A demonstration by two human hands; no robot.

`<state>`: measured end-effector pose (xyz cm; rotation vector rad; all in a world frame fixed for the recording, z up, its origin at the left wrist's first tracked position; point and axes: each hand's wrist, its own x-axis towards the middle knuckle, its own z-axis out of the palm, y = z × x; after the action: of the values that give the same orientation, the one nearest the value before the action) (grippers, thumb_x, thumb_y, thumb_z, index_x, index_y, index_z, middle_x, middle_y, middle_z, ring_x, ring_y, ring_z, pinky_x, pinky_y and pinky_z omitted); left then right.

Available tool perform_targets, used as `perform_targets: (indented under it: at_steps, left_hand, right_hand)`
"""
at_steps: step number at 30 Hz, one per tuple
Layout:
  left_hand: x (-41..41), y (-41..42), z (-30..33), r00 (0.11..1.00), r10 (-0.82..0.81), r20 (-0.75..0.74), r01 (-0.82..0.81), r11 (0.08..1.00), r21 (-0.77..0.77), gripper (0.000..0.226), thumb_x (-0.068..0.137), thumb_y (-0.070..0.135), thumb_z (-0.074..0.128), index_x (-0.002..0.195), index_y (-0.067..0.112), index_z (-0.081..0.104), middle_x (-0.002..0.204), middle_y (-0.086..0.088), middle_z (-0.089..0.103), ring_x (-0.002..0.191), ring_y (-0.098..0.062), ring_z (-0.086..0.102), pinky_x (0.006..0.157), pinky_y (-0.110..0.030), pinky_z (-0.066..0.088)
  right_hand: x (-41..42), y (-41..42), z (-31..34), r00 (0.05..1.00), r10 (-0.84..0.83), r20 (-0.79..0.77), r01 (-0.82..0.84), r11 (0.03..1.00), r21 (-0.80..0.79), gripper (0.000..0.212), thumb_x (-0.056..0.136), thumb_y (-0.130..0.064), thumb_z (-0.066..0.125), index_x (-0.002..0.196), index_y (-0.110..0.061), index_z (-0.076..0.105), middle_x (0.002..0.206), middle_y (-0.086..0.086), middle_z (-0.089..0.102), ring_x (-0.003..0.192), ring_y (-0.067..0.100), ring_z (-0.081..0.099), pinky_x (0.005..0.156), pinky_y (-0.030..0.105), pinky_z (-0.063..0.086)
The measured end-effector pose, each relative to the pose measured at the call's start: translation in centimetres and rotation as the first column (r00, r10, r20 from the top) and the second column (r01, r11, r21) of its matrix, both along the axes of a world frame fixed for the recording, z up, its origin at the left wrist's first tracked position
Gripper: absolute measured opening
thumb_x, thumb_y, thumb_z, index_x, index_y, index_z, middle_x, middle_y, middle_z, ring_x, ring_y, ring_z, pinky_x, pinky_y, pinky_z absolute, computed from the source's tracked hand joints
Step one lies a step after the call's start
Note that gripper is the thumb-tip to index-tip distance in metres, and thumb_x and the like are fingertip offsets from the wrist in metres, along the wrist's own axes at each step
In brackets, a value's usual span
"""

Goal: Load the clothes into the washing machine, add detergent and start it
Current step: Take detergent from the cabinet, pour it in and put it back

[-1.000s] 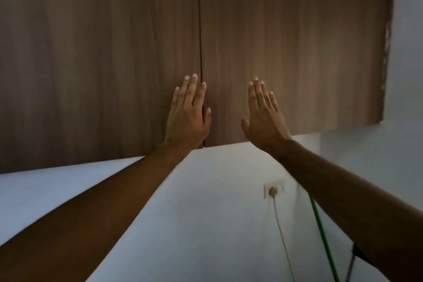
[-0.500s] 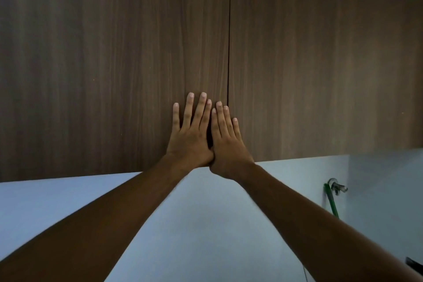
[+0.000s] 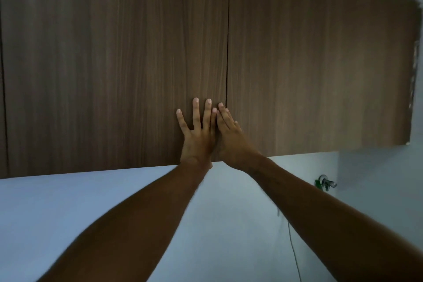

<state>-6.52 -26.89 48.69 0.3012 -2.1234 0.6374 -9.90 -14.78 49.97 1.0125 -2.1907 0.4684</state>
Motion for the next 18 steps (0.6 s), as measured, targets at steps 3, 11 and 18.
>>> perform_targets:
  at_steps: [3,11,18]
  left_hand:
    - [0.0,0.6,-0.2,1.0,-0.007,0.021,0.007,1.0,0.012,0.137,0.069,0.065,0.075,0.154,0.007,-0.016,0.159,-0.025,-0.023,0.143,-0.055,-0.015,0.107,-0.079,0.01]
    - [3.3,1.9,-1.5,0.987,-0.152,0.052,0.154,0.988,-0.034,0.12,0.084,0.054,0.067,0.153,0.012,-0.02,0.158,-0.024,-0.027,0.14,-0.057,-0.02,0.103,-0.083,0.005]
    - [7.5,2.9,-2.1,0.97,-0.242,-0.002,0.242,0.969,-0.047,0.133,0.069,0.062,0.077,0.156,0.018,-0.013,0.161,-0.016,-0.024,0.144,-0.051,-0.021,0.106,-0.079,0.008]
  right_hand:
    - [3.0,1.0,1.0,1.0,-0.017,0.006,0.017,0.998,0.062,0.1,0.091,-0.037,0.065,0.154,-0.012,-0.008,0.164,0.003,-0.014,0.151,0.018,-0.01,0.124,0.038,0.006]
    - [3.5,0.6,1.2,0.965,0.179,0.191,-0.017,0.772,-0.636,0.035,0.102,-0.042,0.044,0.126,-0.017,0.053,0.114,-0.001,0.061,0.101,0.012,0.062,0.087,0.032,0.055]
    - [5.9,1.2,2.4,0.87,0.377,0.317,-0.016,0.664,-0.747,0.053,0.1,-0.056,0.035,0.097,-0.013,0.065,0.084,0.0,0.069,0.078,0.012,0.067,0.072,0.022,0.051]
